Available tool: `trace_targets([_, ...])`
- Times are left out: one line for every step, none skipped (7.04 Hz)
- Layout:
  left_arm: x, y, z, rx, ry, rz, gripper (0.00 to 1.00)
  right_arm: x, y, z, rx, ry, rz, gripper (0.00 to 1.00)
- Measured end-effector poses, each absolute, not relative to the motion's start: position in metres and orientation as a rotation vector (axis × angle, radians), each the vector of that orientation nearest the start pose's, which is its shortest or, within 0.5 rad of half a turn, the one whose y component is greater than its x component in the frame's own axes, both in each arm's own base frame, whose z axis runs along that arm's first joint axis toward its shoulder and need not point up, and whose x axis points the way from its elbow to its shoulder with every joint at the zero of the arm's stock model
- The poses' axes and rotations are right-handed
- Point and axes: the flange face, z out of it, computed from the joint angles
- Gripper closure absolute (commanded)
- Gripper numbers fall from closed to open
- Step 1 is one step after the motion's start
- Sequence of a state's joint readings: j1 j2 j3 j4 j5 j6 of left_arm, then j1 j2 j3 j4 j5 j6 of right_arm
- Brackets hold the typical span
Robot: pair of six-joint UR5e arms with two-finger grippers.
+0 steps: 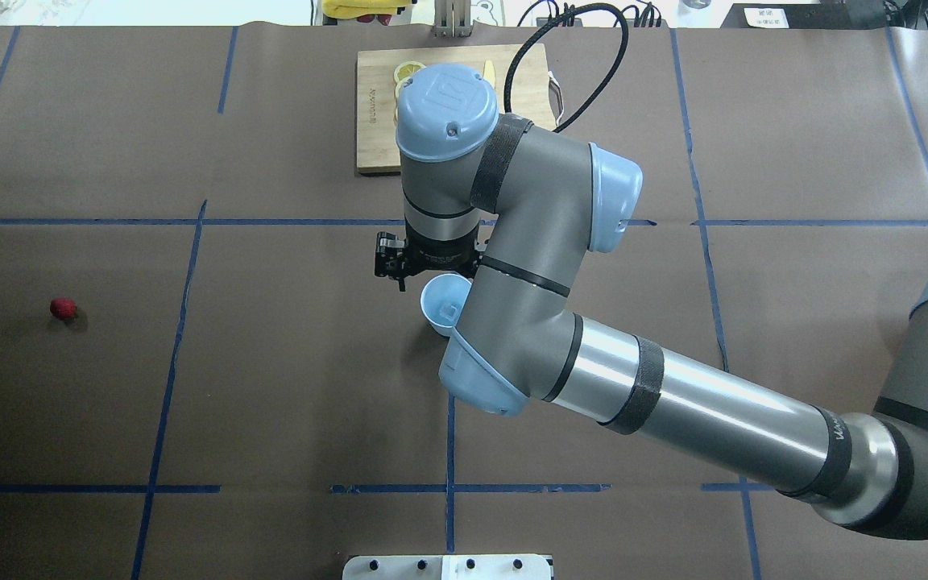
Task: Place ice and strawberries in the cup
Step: 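Move the right gripper back toward the pink ice bowl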
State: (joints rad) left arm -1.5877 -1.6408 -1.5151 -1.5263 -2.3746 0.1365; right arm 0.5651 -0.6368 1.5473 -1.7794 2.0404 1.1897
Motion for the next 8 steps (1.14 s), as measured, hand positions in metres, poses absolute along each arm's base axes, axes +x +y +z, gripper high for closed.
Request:
trace_targets([-0.070, -0.519, 0.652, 0.036, 0.804, 0.102, 0.00, -0.531, -0.459, 0.104, -0.084, -0.801, 0.024, 0.01])
trace_targets([-0.070, -0.520, 0.650, 0.039, 0.804, 0.103, 0.00, -0.491, -0.468, 0.115, -0.063, -0.787, 0.030, 0.01])
trace_targets([-0.070, -0.522, 0.647, 0.043, 0.803, 0.105, 0.00, -0.446, -0.475, 0.138, -0.025, -0.782, 0.015, 0.01])
trace_targets([-0.070, -0.523, 0.645, 0.046, 0.803, 0.107, 0.00, -0.395, -0.480, 0.169, 0.026, -0.777, -0.013, 0.01])
trace_targets([-0.070, -0.523, 0.644, 0.049, 0.803, 0.108, 0.00, -0.343, -0.479, 0.204, 0.070, -0.764, -0.044, 0.01])
trace_targets([-0.070, -0.523, 0.643, 0.051, 0.803, 0.109, 0.00, -0.297, -0.475, 0.240, 0.095, -0.741, -0.073, 0.01])
trace_targets([-0.070, -0.523, 0.642, 0.052, 0.803, 0.109, 0.00, -0.254, -0.471, 0.275, 0.111, -0.710, -0.107, 0.01])
trace_targets([-0.070, -0.524, 0.641, 0.051, 0.803, 0.104, 0.00, -0.211, -0.470, 0.309, 0.116, -0.686, -0.151, 0.01])
